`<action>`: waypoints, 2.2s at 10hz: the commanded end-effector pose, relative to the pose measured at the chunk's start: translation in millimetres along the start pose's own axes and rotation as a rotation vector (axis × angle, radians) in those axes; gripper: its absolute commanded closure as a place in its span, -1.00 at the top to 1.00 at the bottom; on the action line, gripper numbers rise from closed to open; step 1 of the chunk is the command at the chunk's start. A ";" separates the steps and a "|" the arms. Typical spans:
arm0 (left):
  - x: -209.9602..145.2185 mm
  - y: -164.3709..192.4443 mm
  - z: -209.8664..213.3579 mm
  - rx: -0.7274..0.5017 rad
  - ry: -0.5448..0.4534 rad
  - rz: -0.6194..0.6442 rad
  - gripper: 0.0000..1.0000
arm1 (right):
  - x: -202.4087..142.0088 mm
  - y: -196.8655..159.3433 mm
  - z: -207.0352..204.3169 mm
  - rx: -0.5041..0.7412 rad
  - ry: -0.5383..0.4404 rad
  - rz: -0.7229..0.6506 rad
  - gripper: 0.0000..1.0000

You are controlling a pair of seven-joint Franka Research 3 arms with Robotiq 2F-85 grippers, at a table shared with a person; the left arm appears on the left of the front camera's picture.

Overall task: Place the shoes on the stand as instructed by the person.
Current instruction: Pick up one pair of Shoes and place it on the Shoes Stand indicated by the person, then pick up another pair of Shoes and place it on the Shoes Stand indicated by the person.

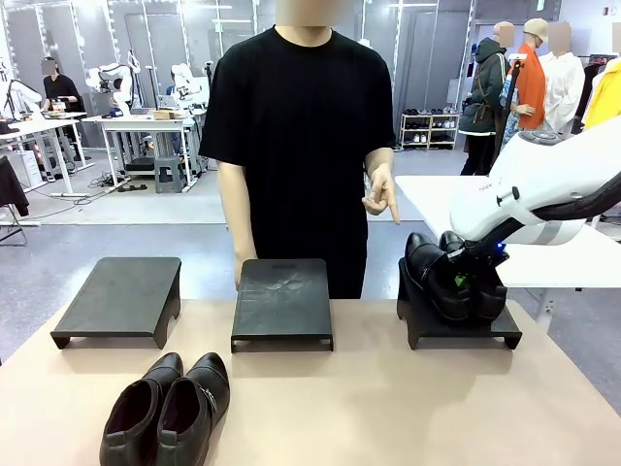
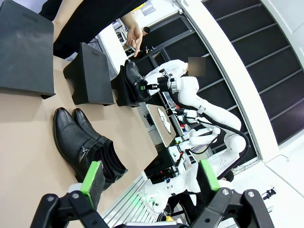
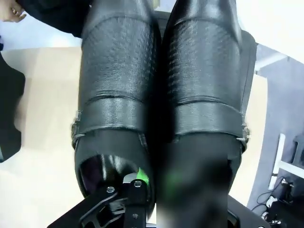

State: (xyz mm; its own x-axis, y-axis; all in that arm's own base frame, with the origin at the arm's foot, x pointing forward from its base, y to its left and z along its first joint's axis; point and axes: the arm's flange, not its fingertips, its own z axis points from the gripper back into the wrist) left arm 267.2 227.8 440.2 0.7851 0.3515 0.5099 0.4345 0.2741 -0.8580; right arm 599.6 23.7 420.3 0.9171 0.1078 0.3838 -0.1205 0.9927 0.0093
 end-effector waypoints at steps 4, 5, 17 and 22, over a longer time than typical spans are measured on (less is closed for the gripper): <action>-1.0 -1.4 2.7 -0.008 0.017 -0.009 1.00 | 10.8 2.0 5.9 0.007 -0.024 -0.055 0.87; -1.0 -1.4 2.7 -0.008 0.017 -0.009 1.00 | 10.5 1.5 7.7 0.009 -0.027 -0.060 1.00; -1.0 -1.4 2.7 -0.008 0.017 -0.009 1.00 | 8.2 -2.1 8.0 0.006 -0.023 -0.046 1.00; -1.0 -1.4 2.7 -0.008 0.017 -0.009 1.00 | 7.9 -1.8 7.6 0.008 -0.021 -0.046 1.00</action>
State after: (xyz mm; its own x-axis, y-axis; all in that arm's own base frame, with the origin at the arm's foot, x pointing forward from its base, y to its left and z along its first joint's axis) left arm 267.2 227.8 440.2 0.7851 0.3515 0.5099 0.4345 0.2740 -0.8580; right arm 604.2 22.4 430.3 0.9136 0.0610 0.4021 -0.0818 0.9960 0.0347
